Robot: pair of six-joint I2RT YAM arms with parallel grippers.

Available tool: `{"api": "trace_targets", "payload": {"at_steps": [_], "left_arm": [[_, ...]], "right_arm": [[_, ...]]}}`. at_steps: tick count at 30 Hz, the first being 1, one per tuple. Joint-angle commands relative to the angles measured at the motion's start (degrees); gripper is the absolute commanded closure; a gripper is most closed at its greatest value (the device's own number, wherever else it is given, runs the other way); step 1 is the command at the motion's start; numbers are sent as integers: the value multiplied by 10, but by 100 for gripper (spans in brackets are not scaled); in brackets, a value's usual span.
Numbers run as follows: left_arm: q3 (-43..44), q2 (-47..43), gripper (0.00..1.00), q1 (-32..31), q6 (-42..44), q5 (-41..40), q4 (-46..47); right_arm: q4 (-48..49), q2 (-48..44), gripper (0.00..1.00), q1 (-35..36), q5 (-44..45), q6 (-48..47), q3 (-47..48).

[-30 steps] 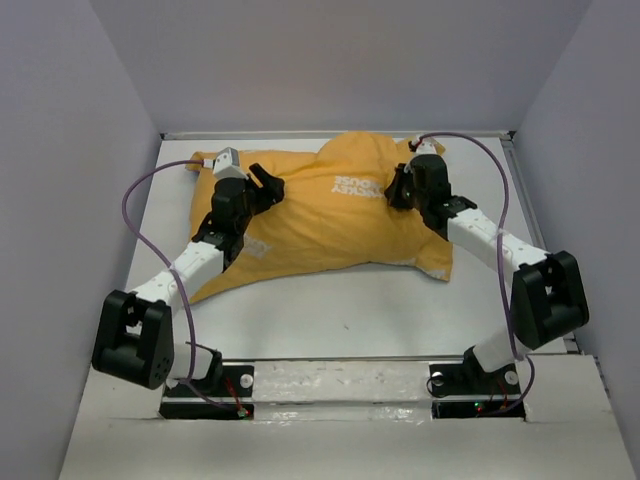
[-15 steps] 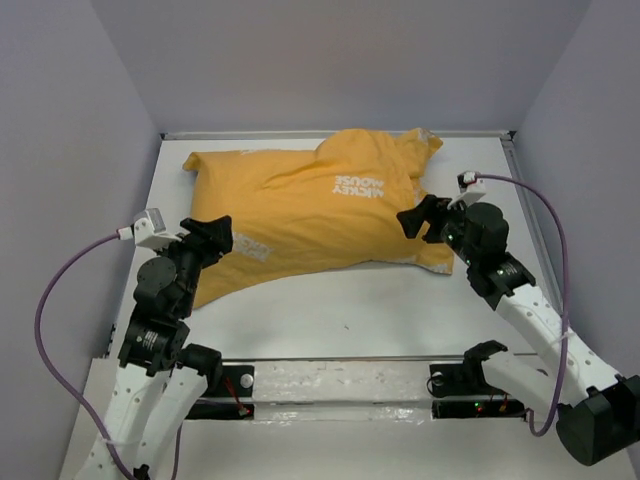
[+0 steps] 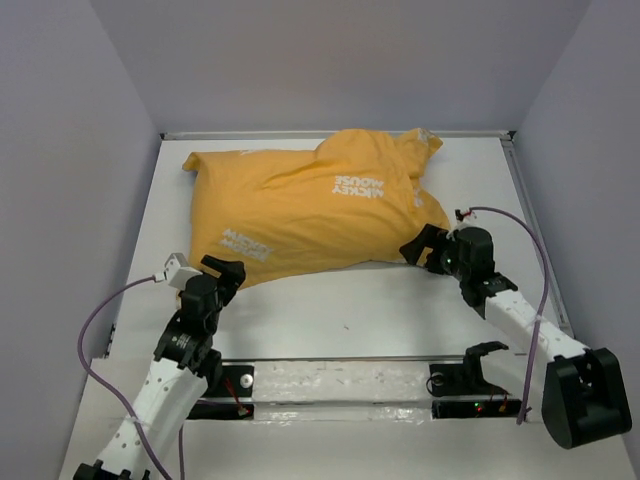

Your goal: Put the pillow into the pillowcase

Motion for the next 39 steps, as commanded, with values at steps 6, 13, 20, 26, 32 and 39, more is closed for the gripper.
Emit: {"api": "trace_targets", "payload": {"at_steps": [6, 13, 20, 26, 32, 39], "left_arm": [[-74, 101, 10, 12, 54, -32, 357], [-102, 214, 37, 31, 84, -69, 543], [-44, 287, 100, 54, 169, -58, 596], [66, 92, 100, 53, 201, 23, 390], [270, -95, 100, 53, 248, 71, 92], [559, 8, 100, 53, 278, 169, -110]], "right_arm": [[202, 148, 0, -20, -62, -10, 71], [258, 237, 71, -20, -65, -10, 98], [226, 176, 100, -20, -105, -4, 97], [-37, -6, 100, 18, -132, -65, 171], [-378, -178, 100, 43, -144, -103, 367], [-537, -167, 100, 43, -248, -55, 582]]}}
